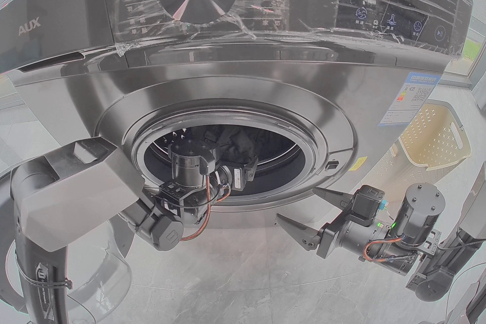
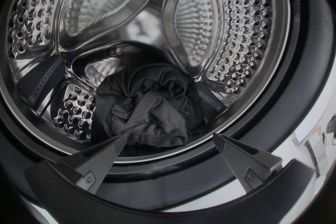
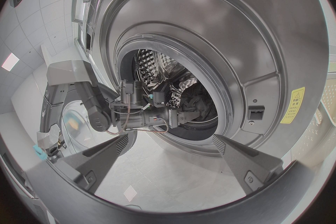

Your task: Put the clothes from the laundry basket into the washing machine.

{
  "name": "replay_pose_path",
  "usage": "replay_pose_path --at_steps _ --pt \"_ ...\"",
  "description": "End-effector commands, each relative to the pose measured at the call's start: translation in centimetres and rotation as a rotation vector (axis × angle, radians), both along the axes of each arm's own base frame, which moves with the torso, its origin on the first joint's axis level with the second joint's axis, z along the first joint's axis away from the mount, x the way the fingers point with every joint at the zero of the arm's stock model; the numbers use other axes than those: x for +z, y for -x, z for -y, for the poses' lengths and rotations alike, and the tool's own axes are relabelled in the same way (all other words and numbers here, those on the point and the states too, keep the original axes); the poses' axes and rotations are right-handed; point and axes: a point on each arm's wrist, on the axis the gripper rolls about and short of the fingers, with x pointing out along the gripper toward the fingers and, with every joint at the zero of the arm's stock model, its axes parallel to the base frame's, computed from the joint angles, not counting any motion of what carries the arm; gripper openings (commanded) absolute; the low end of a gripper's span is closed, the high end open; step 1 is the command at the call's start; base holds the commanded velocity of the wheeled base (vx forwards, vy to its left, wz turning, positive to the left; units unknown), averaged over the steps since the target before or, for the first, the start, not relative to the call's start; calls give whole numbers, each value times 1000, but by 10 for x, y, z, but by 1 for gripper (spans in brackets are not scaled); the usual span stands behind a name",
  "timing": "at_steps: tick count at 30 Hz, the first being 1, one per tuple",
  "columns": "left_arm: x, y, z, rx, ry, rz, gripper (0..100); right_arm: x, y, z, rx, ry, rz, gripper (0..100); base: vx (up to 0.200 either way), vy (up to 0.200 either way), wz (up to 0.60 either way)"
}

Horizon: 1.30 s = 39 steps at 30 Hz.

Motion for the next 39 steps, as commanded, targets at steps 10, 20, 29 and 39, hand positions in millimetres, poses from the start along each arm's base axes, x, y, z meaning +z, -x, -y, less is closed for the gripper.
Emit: replay_pose_path --at_steps 10,20,29,39 --pt "-4 58 2 -106 12 14 100 0 4 3 0 3 -9 100 0 0 0" --pt "10 133 -18 -223 44 32 100 5 36 15 49 12 -18 100 0 0 0" --pt "38 177 -48 -261 91 92 100 21 51 57 -51 -8 35 100 0 0 0" --pt "45 218 -94 -229 67 89 100 38 52 87 -185 -17 119 100 -60 0 0"
